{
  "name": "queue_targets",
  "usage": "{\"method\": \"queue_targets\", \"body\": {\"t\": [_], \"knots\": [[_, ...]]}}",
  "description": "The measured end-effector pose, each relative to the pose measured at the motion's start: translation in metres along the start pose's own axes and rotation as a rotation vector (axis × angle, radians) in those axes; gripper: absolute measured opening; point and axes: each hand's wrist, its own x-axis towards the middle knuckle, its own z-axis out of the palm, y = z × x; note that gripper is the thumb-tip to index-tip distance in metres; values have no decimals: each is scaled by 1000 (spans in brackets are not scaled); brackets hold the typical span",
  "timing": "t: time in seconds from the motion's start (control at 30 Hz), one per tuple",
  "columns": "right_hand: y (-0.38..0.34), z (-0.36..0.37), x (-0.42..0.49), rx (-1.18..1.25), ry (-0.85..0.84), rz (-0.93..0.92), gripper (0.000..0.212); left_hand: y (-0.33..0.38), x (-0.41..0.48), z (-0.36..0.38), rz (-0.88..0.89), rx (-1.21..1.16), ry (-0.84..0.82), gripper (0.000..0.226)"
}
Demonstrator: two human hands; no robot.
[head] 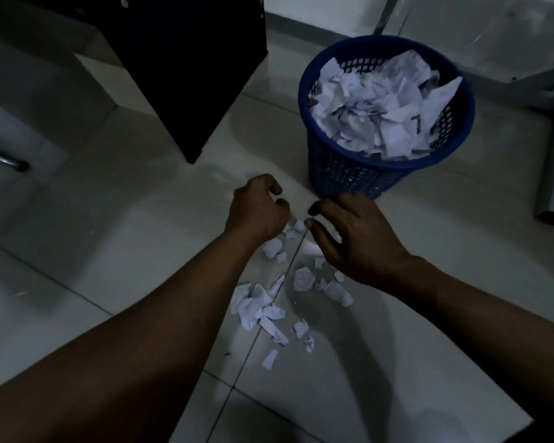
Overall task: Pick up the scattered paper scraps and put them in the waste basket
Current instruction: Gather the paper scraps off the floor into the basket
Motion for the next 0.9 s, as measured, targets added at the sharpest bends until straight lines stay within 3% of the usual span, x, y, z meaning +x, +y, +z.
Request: {"method": "queue_targets", "body": {"t": [0.13, 0.23, 0.3, 0.4, 0.53, 0.67, 0.77, 0.9], "knots": [[28, 37, -25, 74, -342, 305, 42, -30, -2, 7, -69, 87, -163, 33], [52, 65, -44, 107, -503, 621, 56, -60, 0, 16, -88, 195, -270, 42], [63, 85, -52, 113, -594, 735, 62, -84, 4, 22, -110, 284, -325, 48], [51, 111, -58, 69, -697, 736, 62, -114, 4, 29, -138, 398, -388, 63], [12, 111, -66, 191, -639, 545, 61, -134, -6, 31, -52, 485, -411, 91], [-13, 96, -93, 236, -477, 570, 105, -150, -24, 42, 80, 533, -433, 129], [-16, 95, -119, 122, -689, 533, 138, -161, -40, 55, 187, 574, -439, 139], [-6, 106, -140, -38, -793, 389, 136, -174, -60, 74, 306, 694, -447, 138]]}}
